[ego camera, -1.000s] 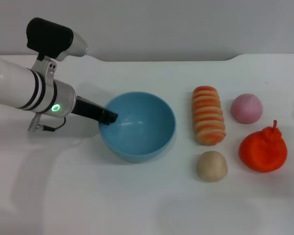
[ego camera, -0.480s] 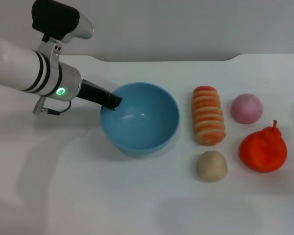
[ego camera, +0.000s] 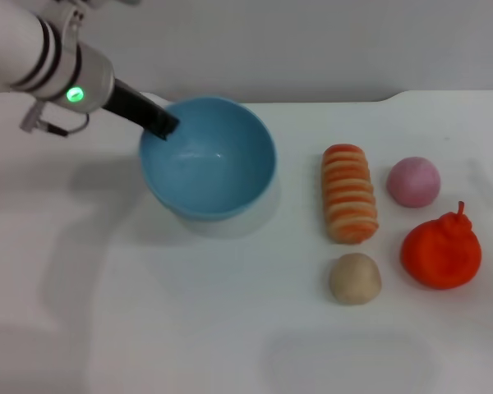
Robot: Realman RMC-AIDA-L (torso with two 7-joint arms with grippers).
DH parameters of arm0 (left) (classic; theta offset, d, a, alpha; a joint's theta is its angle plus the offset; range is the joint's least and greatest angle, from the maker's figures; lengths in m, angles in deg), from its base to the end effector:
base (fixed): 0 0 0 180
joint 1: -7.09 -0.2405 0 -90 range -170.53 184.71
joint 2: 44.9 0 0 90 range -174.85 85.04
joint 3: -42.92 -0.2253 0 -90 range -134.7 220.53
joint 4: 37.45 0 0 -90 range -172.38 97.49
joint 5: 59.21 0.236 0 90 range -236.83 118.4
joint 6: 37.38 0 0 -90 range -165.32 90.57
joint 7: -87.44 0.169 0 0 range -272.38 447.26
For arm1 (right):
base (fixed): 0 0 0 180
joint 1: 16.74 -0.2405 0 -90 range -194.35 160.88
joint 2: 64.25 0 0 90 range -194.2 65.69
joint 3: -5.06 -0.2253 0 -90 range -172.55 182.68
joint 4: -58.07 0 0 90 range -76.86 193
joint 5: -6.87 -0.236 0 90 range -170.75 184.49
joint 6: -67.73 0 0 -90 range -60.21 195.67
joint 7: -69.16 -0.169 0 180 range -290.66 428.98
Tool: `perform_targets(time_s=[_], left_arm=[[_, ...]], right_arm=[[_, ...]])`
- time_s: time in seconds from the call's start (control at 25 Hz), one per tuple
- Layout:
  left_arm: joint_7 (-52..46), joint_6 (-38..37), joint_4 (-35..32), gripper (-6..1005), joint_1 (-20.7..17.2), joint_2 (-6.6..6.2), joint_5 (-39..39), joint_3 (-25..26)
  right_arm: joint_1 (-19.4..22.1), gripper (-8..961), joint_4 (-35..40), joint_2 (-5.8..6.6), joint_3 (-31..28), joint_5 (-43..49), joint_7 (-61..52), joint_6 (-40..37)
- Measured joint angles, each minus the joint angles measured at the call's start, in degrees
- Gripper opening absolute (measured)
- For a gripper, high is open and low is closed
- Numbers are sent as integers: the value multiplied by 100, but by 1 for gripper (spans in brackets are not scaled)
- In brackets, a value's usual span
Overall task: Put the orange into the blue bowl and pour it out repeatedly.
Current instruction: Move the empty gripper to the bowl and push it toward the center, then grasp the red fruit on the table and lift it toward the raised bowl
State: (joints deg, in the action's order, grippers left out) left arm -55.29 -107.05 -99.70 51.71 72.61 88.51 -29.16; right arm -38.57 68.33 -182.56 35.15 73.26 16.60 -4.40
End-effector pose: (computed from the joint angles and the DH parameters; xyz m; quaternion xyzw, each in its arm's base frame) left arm -0.1464 0.4463 0.0010 -0.9106 -0.2998 0.0835 0.2718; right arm 0.3486 0.3389 0.0271 -0.6676 0.3722 0.4208 0.4885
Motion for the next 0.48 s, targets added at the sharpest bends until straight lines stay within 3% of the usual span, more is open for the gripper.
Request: perform_targets(time_s=[0.24, 0.48], left_arm=[[-202, -17, 11, -2, 140, 42, 475, 62], [-183, 332, 35, -1, 48, 49, 167, 63]], right_arm=[[7, 705, 2302, 1, -1, 2446, -2994, 377], [-221, 696, 4983, 36, -2, 5333, -6233, -465]])
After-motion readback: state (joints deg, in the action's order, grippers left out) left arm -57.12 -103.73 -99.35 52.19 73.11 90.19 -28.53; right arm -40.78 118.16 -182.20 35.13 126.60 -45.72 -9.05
